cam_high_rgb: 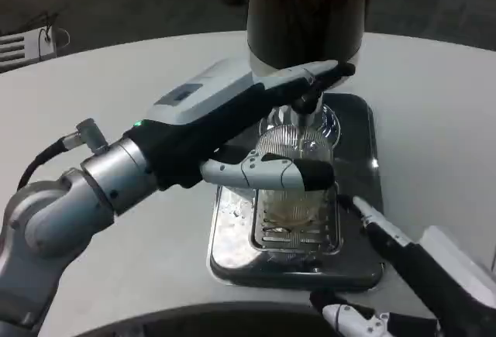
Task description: Grasp the cup under the faucet to collect the drink, then remove the cup.
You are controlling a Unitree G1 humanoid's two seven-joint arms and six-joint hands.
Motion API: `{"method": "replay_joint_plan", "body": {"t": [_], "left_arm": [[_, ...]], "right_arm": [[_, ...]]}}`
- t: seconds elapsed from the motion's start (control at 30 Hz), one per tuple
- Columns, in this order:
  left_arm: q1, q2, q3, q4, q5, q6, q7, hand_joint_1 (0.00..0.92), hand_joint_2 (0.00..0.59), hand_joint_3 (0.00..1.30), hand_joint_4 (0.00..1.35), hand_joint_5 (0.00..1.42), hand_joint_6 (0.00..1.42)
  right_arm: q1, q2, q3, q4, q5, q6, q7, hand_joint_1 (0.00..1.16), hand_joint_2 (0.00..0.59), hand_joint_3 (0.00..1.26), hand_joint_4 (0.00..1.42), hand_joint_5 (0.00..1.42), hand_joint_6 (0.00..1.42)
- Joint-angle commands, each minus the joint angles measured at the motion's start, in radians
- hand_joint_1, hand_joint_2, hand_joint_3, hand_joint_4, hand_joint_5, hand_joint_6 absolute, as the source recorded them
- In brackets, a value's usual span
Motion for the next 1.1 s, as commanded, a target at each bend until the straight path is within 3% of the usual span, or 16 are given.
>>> {"method": "replay_joint_plan", "body": {"t": [0.03,0.2,0.53,0.73,1.1], "left_arm": [[0.004,0.012,-0.032,-0.02,0.024,-0.041,-0.034,0.0,0.065,0.15,0.08,0.19,0.25],[0.003,0.017,-0.033,-0.017,0.026,-0.044,-0.032,0.0,0.062,0.15,0.08,0.18,0.25],[0.0,0.024,-0.03,-0.012,0.026,-0.045,-0.031,0.0,0.061,0.15,0.08,0.18,0.26],[-0.001,0.024,-0.028,-0.008,0.021,-0.048,-0.029,0.0,0.022,0.15,0.08,0.18,0.26],[-0.002,0.025,-0.022,-0.002,0.016,-0.049,-0.027,0.0,0.0,0.16,0.09,0.18,0.26]], "right_arm": [[0.005,0.016,-0.045,0.037,0.097,0.042,-0.091,0.66,0.29,0.0,0.0,0.07,0.06],[-0.009,0.0,-0.053,0.105,0.175,0.042,-0.181,0.72,0.237,0.0,0.0,0.07,0.07],[-0.093,-0.031,-0.039,0.285,0.287,0.023,-0.367,0.76,0.217,0.0,0.0,0.05,0.05],[-0.146,-0.044,-0.032,0.379,0.339,-0.006,-0.469,0.8,0.201,0.0,0.0,0.04,0.05],[-0.251,-0.078,-0.016,0.481,0.402,-0.007,-0.573,0.82,0.201,0.0,0.0,0.0,0.02]]}}
